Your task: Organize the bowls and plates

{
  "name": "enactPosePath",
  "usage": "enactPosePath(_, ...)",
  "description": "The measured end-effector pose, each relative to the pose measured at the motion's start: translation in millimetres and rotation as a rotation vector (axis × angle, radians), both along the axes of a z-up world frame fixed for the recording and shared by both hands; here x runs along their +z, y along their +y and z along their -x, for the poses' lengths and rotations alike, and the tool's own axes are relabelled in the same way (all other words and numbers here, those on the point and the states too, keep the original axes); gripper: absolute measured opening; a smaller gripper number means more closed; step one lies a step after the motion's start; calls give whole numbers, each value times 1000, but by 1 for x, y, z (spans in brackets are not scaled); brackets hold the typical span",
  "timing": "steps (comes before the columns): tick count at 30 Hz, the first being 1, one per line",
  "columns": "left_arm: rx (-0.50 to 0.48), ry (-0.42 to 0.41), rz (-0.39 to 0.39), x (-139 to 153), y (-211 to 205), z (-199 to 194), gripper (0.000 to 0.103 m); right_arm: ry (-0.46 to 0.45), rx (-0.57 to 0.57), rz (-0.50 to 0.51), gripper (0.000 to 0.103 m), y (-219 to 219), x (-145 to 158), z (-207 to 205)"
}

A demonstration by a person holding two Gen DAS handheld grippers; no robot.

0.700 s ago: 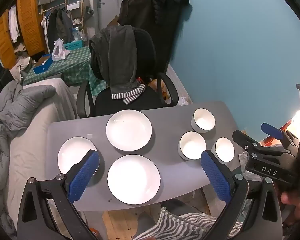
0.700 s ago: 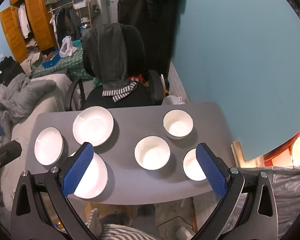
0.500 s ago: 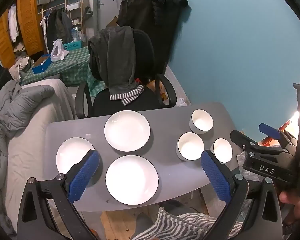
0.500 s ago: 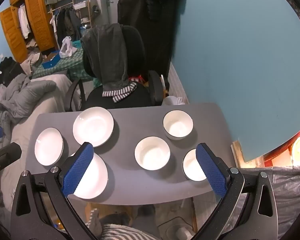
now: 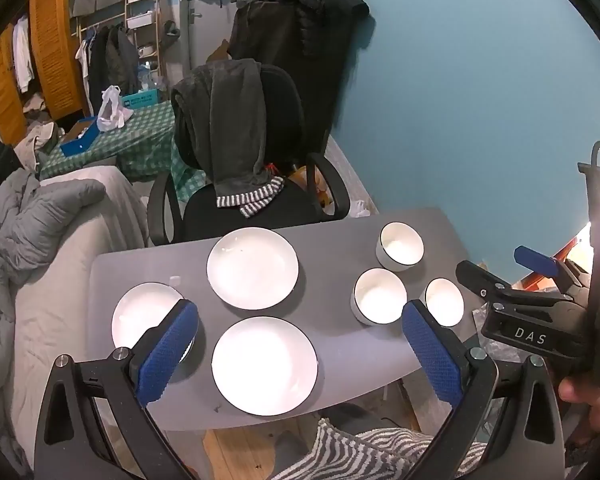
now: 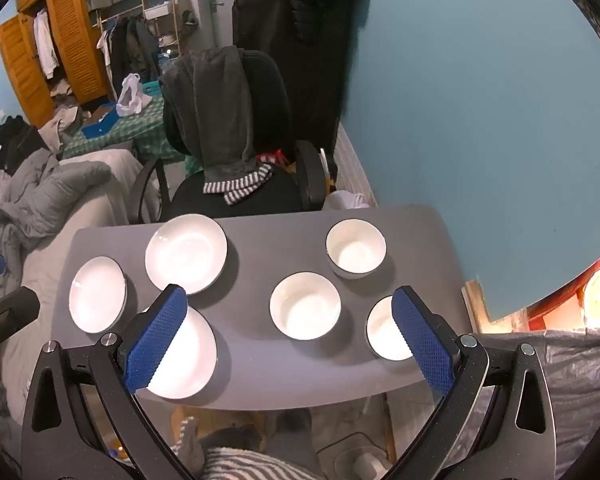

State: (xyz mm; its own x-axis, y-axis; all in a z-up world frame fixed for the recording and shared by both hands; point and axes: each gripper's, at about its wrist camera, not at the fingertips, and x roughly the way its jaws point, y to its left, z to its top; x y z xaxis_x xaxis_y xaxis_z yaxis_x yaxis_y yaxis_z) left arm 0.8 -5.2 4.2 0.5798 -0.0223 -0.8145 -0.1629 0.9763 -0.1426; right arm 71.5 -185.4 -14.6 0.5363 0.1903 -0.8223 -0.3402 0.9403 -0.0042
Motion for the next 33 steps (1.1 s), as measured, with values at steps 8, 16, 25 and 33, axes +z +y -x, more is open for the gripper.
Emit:
enactPosePath(8, 2, 3, 7, 1, 4, 0, 103, 6, -5, -2, 101, -2, -2, 0)
enactPosePath(16, 4, 10, 22, -2, 9, 0, 103, 11, -9, 1, 101, -1, -4, -1)
enactPosePath(25, -7, 12, 24, -4, 9, -2, 103, 15, -14, 5, 101, 0, -5, -3)
enactPosePath(33, -14, 15, 26, -5, 9, -5, 103, 17, -17, 4, 101, -1, -5, -6)
